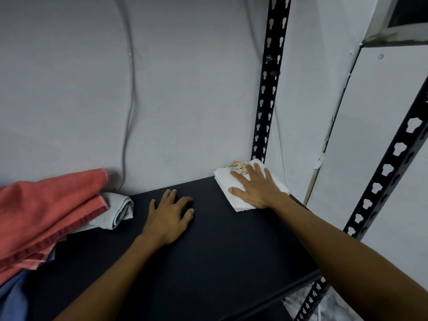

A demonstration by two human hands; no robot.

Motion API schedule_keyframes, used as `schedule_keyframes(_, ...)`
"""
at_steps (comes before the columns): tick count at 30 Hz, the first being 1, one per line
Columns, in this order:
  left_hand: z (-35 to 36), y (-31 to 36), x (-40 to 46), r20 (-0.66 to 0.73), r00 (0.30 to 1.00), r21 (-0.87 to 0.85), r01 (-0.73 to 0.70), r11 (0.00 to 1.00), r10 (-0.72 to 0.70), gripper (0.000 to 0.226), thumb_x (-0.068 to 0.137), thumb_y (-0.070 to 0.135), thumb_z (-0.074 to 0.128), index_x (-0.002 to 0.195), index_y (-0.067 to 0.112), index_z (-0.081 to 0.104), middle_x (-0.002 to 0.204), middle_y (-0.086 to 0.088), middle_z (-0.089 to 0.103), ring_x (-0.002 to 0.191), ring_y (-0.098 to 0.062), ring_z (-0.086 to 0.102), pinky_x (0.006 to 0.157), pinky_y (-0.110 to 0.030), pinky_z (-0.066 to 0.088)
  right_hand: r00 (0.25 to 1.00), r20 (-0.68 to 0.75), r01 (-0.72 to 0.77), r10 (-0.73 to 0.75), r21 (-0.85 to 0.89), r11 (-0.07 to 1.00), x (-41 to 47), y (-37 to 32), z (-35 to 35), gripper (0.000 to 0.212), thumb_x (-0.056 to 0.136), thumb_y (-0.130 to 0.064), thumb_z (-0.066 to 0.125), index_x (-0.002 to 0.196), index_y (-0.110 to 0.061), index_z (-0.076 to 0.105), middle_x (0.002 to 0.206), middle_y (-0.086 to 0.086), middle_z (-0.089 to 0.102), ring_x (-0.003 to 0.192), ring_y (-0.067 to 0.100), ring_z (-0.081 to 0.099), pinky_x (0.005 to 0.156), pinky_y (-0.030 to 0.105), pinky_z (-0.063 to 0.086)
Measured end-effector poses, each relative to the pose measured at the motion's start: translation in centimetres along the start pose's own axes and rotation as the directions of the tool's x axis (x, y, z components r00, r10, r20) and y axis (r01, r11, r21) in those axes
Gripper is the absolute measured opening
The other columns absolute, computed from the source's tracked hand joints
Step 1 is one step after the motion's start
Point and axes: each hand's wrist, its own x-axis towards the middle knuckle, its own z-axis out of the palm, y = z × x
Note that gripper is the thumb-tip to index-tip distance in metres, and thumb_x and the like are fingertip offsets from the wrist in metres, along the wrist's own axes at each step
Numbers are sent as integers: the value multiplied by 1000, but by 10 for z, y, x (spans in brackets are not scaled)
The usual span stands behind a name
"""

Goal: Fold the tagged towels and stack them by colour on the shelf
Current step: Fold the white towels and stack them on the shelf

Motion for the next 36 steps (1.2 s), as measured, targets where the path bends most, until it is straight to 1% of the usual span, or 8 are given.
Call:
schedule_keyframes(8, -2, 0, 0, 16, 1000, -10, 3, 1000, -2, 43, 101, 51, 30, 143, 41, 37, 161, -6, 21, 151, -22, 9, 119, -55, 4, 994, 105, -41, 38, 30, 999, 1, -3, -10, 70, 91, -76, 22, 152, -49, 0, 164, 7, -13, 149, 32, -13, 118, 53, -5)
schedule_keyframes(11, -7, 2, -1, -6, 1000, -40, -4, 999, 4, 42, 101, 48, 37, 138, 33, 46, 153, -5, 35, 148, -22, 20, 118, -54, 11, 989, 141, -52, 52, -3, 999, 0, -7, -19, 72, 91, -76, 24, 153, -47, 2, 164, 7, -11, 149, 34, -15, 117, 55, -8)
schedule_keyframes(15, -18, 3, -13, -162, 982, -80, -108, 991, 94, 29, 96, 33, 52, 117, 17, 64, 124, 0, 57, 119, -20, 53, 98, -35, 43, 999, -19, 33, -35, -80, 996, -2, -34, -37, 71, 93, -57, 45, 154, -36, 16, 164, 9, 4, 149, 32, -11, 117, 59, -6)
schedule_keyframes(20, -48, -17, -36, -284, 951, -23, -132, 991, 120, 26, 91, 27, 57, 111, 14, 67, 117, -2, 63, 107, -21, 58, 87, -36, 50, 964, -105, 261, -244, 191, 946, -10, -101, -55, 62, 95, -38, 56, 151, -24, 33, 160, 9, 23, 150, 26, 8, 119, 47, 16)
schedule_keyframes(28, -130, -116, -105, -494, 869, 90, 76, 993, -22, 30, 78, 29, 46, 82, 11, 70, 83, -8, 70, 78, -33, 63, 69, -39, 50, 856, -166, 509, -490, 438, 741, -8, -226, -60, 51, 94, -24, 59, 144, -19, 46, 147, 3, 47, 134, 19, 44, 108, 31, 36)
schedule_keyframes(31, -150, -149, -142, -546, 832, 171, 227, 959, -99, 27, 74, 25, 46, 80, 13, 70, 87, -8, 68, 82, -35, 60, 72, -43, 49, 783, -338, 620, -522, 493, 610, 4, -273, -67, 43, 91, -16, 61, 134, -18, 57, 131, 3, 62, 118, 20, 58, 98, 28, 44)
schedule_keyframes(33, -158, -165, -165, -555, 819, 213, 309, 927, -146, 24, 73, 26, 49, 81, 14, 68, 92, -9, 65, 87, -35, 58, 70, -43, 48, 742, -419, 670, -523, 466, 577, 14, -303, -72, 42, 91, -16, 61, 133, -17, 58, 131, 3, 62, 120, 20, 57, 100, 28, 42)
schedule_keyframes(36, -160, -188, -191, -551, 808, 194, 369, 909, -210, 31, 75, 34, 51, 96, 17, 67, 103, -12, 61, 92, -36, 56, 75, -46, 49, 695, -359, 719, -623, 377, 584, 23, -337, -76, 55, 89, -20, 65, 141, -21, 50, 142, 3, 54, 129, 22, 49, 109, 32, 37)
